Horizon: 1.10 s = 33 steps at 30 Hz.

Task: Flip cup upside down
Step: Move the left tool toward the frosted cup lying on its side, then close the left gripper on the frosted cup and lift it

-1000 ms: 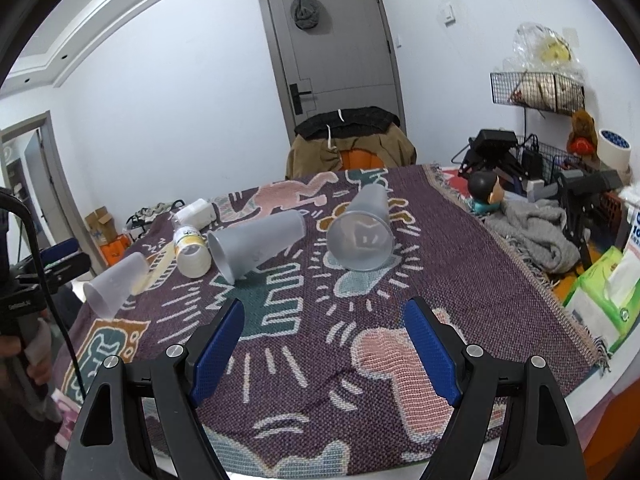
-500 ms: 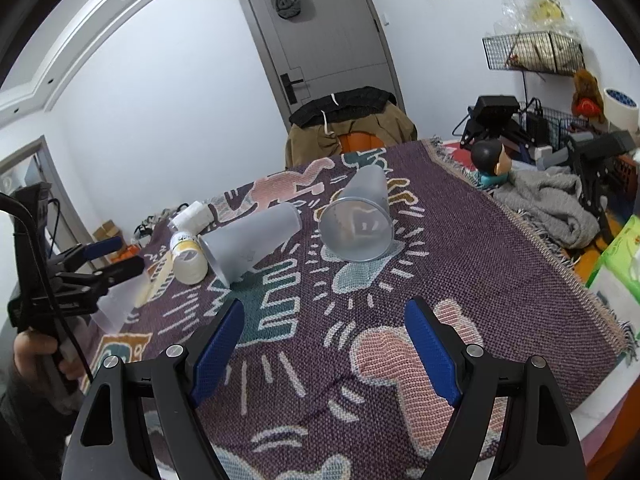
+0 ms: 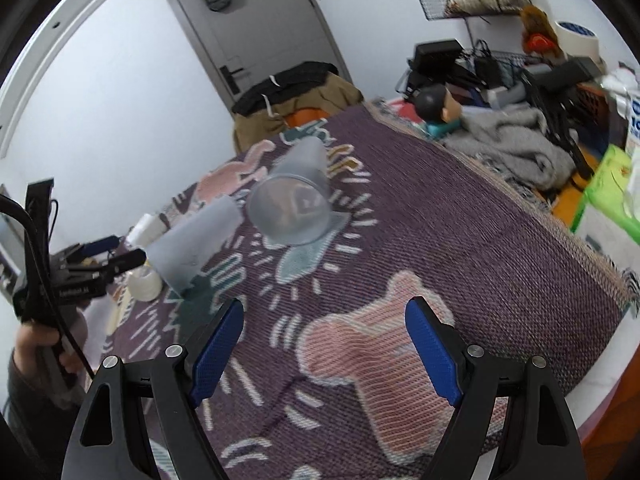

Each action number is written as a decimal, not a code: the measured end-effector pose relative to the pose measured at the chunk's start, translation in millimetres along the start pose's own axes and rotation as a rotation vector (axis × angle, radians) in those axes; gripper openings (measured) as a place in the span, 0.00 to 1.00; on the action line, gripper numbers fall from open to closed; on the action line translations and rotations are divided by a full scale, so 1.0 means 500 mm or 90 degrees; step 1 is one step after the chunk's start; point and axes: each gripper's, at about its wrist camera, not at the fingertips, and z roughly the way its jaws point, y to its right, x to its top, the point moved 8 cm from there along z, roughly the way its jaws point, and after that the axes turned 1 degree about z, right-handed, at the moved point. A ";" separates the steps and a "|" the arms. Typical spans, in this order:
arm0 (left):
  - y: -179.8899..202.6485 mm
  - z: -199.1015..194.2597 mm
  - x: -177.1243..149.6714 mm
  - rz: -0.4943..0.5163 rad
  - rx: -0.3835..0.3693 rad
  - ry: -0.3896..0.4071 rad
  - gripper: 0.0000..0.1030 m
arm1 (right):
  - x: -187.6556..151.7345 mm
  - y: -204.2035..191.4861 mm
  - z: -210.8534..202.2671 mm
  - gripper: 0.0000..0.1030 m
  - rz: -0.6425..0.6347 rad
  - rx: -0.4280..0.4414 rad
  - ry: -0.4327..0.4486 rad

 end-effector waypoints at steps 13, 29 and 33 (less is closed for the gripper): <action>0.002 0.116 0.054 0.019 -0.011 -0.108 0.96 | -0.026 -0.003 0.012 0.80 -0.025 -0.021 -0.018; 0.004 0.193 0.024 0.036 -0.004 -0.230 0.69 | -0.035 0.040 0.030 0.80 0.011 -0.038 -0.039; 0.011 0.169 0.031 0.030 -0.007 -0.216 0.69 | -0.035 0.045 0.029 0.80 0.019 -0.038 -0.041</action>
